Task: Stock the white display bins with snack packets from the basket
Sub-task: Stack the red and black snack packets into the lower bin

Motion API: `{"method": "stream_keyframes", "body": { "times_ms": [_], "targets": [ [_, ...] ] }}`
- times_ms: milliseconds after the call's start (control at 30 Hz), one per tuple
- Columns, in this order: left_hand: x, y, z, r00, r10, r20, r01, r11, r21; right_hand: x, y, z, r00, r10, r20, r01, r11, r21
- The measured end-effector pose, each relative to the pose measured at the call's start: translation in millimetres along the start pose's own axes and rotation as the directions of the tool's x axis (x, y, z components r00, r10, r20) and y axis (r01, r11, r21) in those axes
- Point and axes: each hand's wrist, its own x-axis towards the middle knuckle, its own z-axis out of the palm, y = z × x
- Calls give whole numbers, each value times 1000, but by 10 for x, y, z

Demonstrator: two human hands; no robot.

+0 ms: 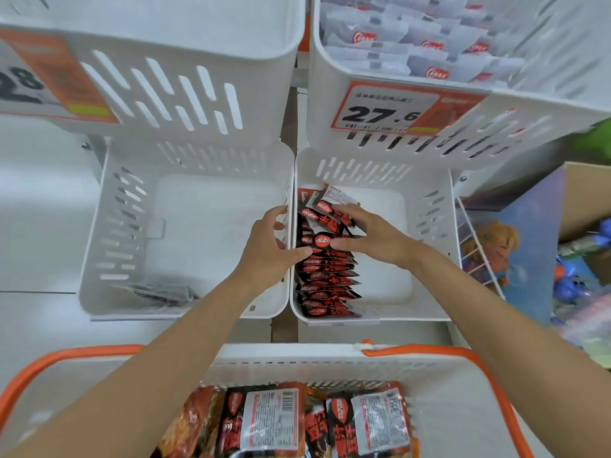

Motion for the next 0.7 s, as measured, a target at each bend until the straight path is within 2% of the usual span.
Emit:
{"method": "stream_keyframes", "body": {
  "times_ms": [67, 200, 333, 367, 467, 533, 600, 633, 700],
  "targets": [
    [-1, 4, 4, 1000, -4, -3, 4, 1000, -8, 61, -10, 40, 998, -21, -62, 25, 998, 61],
    [17, -3, 7, 1000, -5, 7, 6, 1000, -22, 73, -27, -15, 997, -6, -77, 24, 970, 241],
    [30, -14, 5, 1000, -11, 10, 12, 999, -30, 114, -42, 27, 992, 95, -84, -56, 924, 379],
    [31, -13, 8, 1000, -14, 12, 14, 999, -35, 136, -74, 70, 989, 115, -97, -69, 920, 387],
    [31, -17, 5, 1000, -13, 16, 14, 999, -37, 258, -211, 201, 955, 153, -254, -65, 944, 324],
    [30, -18, -1, 1000, -15, 19, 16, 999, -32, 292, -265, 195, 972, 158, -175, -89, 933, 349],
    [30, -20, -3, 999, -19, 26, 20, 999, -36, 235, -230, 117, 991, 131, -10, -116, 911, 396],
    [28, -19, -3, 999, -19, 31, 21, 999, -39, 180, -198, 68, 992, 117, 36, -122, 924, 362],
    [30, -20, -10, 999, -19, 36, 20, 999, -44, 86, -132, 3, 996, 87, 35, -93, 965, 244]
  ]
}}
